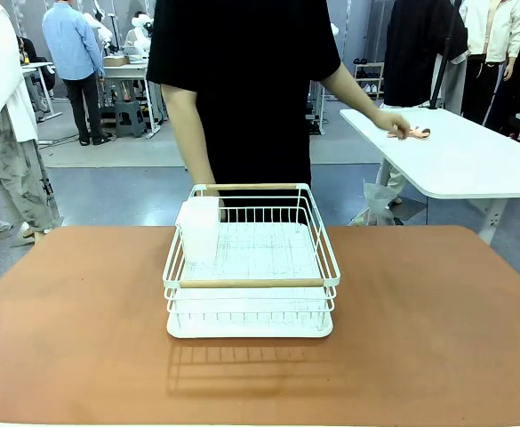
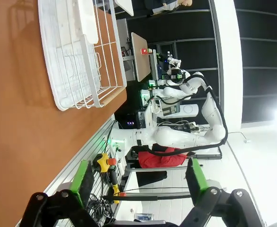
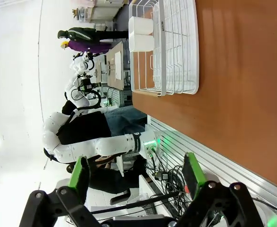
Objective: Clean the table.
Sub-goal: Pick up the Lint Roller when the human hands it over.
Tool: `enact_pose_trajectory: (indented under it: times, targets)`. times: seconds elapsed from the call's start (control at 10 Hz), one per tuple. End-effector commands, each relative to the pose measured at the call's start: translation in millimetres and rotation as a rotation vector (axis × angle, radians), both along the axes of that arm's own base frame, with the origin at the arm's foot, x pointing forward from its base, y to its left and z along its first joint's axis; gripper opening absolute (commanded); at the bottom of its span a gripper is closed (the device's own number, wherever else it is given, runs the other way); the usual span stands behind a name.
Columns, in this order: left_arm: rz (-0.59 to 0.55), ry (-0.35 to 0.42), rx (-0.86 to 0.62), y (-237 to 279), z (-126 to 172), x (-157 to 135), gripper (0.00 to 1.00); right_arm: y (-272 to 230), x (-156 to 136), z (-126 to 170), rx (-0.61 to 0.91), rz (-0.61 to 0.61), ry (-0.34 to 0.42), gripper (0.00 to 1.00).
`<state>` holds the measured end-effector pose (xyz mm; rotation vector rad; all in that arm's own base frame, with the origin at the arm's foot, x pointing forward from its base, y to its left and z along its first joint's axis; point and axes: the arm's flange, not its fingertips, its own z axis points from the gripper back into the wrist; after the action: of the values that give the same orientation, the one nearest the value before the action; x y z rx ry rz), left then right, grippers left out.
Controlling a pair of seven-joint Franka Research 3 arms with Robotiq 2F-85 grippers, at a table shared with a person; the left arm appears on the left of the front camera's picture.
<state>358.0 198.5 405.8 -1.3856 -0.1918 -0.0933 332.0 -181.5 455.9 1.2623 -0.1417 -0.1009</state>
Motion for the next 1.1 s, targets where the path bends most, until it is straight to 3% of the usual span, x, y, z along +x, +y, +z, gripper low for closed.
enact_pose_trajectory:
  times: [0.0, 1.0]
  targets:
    - [0.000, -0.001, -0.001, 2.0, -0.2, -2.1, 1.00, -0.6, -1.2, 1.1, 0.006, 0.008, -0.010, 1.00]
    - [0.000, -0.001, -0.001, 2.0, -0.2, -2.1, 1.00, -0.6, -1.2, 1.1, 0.006, 0.008, -0.010, 1.00]
